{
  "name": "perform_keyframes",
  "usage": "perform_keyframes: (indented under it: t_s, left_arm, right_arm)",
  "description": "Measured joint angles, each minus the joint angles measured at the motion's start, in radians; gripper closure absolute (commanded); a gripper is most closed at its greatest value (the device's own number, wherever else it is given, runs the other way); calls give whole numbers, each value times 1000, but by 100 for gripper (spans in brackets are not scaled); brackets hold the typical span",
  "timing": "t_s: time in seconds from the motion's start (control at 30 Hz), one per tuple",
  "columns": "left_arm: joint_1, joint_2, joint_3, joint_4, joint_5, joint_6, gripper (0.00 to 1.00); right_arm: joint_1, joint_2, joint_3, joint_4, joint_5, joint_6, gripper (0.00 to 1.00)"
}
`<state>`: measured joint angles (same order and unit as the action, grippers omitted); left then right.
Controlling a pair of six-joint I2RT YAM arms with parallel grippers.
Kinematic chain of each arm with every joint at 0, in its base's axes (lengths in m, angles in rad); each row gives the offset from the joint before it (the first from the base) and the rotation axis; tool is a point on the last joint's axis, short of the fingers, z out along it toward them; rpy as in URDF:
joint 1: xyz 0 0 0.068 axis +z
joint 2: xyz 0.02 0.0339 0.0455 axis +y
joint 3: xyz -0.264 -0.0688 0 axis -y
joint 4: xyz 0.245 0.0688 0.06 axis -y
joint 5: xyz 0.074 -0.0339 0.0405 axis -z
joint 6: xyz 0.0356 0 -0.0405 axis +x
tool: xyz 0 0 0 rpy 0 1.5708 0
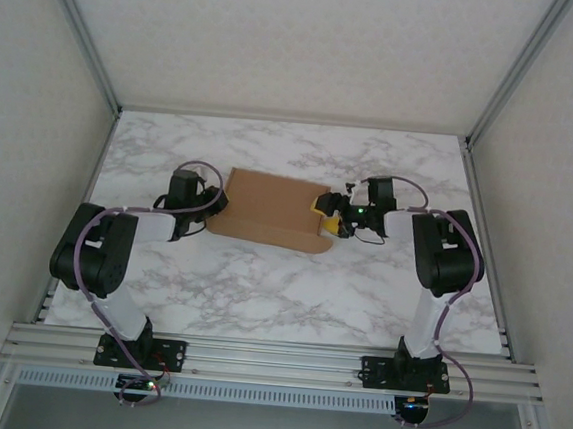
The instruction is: Fold the paper box
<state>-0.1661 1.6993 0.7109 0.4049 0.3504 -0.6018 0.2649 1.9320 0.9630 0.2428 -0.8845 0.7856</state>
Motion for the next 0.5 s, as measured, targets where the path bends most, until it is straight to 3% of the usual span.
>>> perform_keyframes:
  t_s: [0.2, 0.5]
  left_arm:
    - [5, -11, 0, -14, -11, 3, 84]
    - [-2, -34, -46, 11, 60, -36, 82]
  right_arm:
    - [4, -21, -21, 43, -4, 78, 22]
    - [-34, -189, -89, -49, 23, -8, 22]
